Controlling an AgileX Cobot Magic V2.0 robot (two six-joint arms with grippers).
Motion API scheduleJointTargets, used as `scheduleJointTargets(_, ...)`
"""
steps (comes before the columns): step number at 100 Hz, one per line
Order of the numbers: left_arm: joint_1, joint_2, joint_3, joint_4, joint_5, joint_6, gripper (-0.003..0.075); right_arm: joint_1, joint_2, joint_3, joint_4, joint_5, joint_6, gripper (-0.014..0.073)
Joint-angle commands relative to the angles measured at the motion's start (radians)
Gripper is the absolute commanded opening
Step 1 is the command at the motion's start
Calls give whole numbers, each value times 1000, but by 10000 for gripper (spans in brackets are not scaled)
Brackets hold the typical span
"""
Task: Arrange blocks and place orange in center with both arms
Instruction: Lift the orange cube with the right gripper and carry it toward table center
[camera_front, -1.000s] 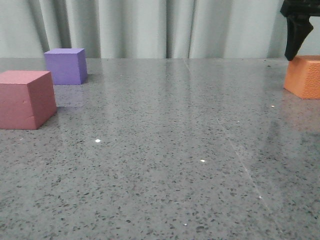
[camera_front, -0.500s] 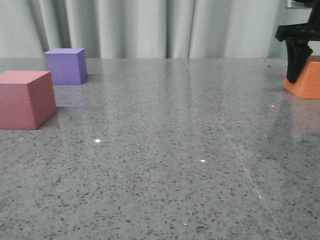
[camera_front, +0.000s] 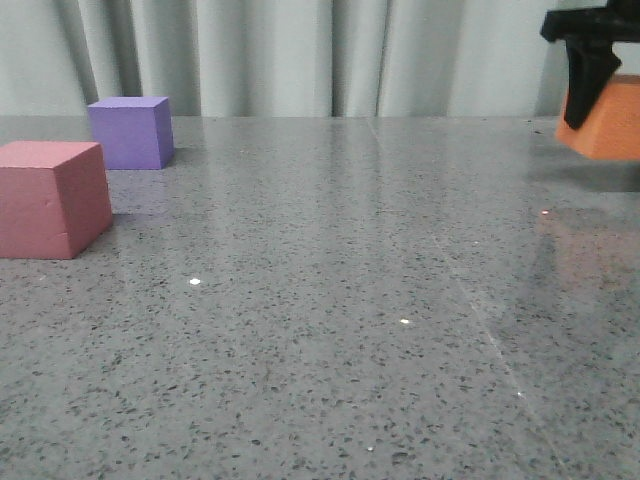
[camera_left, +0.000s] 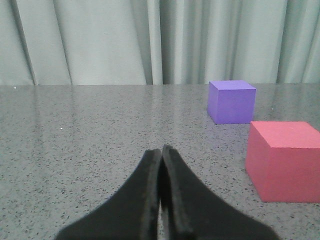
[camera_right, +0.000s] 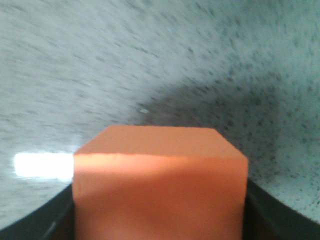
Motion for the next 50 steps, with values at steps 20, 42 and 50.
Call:
scheduleJointTargets(20,-6,-33,56,-8,-75,-8,-19,192,-78,-132,29,-34,104,280)
scheduleJointTargets(42,-6,-33,56,-8,-75,-8,-19,363,-65,-135,29,-167,240,280)
scheduleJointTargets(50,-6,-33,56,-8,-75,-8,-19,409,-44,-142,28,-190,279,280)
